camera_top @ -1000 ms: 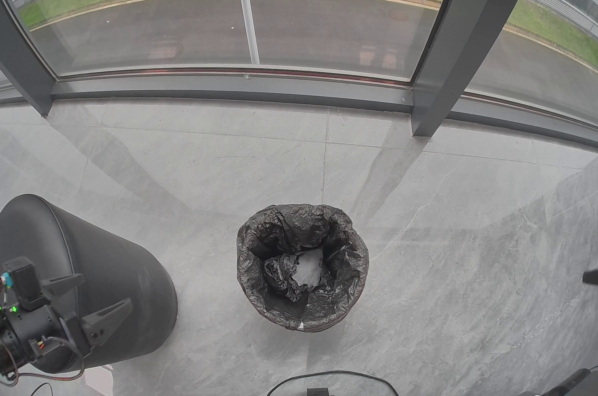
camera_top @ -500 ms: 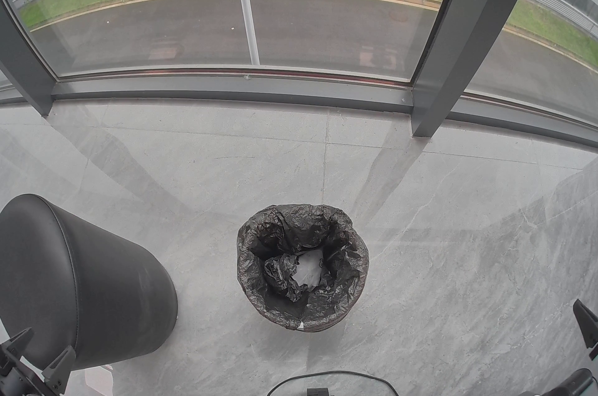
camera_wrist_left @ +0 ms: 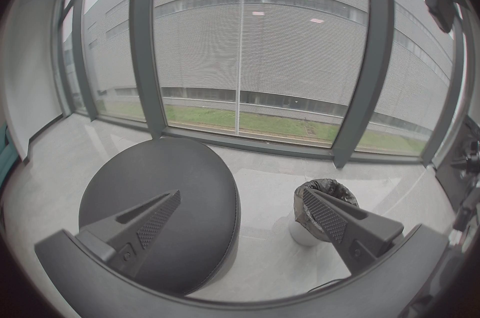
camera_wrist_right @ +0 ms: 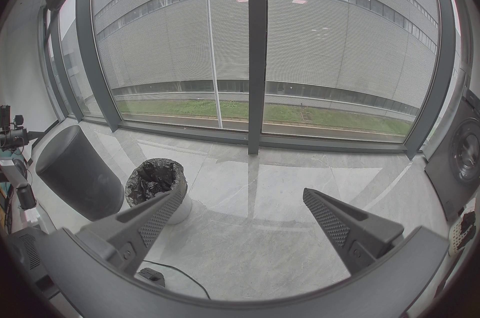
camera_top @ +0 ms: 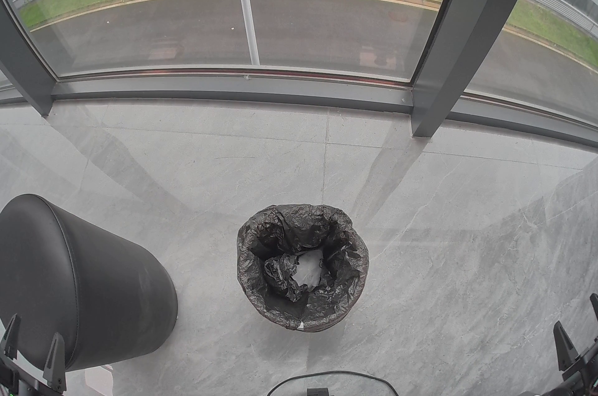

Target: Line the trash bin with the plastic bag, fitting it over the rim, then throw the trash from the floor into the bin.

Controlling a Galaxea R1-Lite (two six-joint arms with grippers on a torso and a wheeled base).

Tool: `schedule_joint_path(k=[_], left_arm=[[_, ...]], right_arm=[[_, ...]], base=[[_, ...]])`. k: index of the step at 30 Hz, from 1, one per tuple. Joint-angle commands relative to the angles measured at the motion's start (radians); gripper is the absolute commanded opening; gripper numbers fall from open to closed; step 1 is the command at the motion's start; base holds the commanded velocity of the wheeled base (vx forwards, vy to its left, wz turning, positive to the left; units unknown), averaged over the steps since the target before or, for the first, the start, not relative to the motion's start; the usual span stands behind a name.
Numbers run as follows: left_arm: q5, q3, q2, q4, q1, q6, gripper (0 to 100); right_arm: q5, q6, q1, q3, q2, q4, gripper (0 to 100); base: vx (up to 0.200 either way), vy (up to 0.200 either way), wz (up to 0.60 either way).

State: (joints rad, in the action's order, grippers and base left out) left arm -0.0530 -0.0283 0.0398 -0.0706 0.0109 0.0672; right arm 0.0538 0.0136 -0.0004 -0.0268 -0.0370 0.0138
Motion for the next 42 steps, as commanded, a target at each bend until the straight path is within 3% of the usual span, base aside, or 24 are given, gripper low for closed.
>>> schedule_joint_path(k=[1, 2, 3, 5, 42], left_arm=[[0.019, 0.028, -0.040, 0.003, -0.011, -0.047, 100], [0.019, 0.028, -0.040, 0.003, -0.011, -0.047, 100], [0.024, 0.027, -0.038, 0.086, -0.009, -0.101, 100], [0.022, 0.018, -0.040, 0.103, -0.011, -0.070, 100], [-0.015, 0.027, -0.040, 0.075, -0.011, -0.024, 100]], right_arm=[[0.000, 0.005, 0.002, 0.024, 0.037, -0.006, 100], [0.000, 0.005, 0.002, 0.024, 0.037, -0.006, 100], [-0.011, -0.006, 0.002, 0.024, 0.037, -0.006, 100], [-0.025, -0.024, 0.002, 0.024, 0.037, -0.006, 100], [-0.037, -0.037, 0.002, 0.024, 0.037, -0.008, 100]], base=[[0.000, 0.000, 0.00], [0.000, 0.000, 0.00], [0.000, 0.000, 0.00], [0.000, 0.000, 0.00], [0.000, 0.000, 0.00]])
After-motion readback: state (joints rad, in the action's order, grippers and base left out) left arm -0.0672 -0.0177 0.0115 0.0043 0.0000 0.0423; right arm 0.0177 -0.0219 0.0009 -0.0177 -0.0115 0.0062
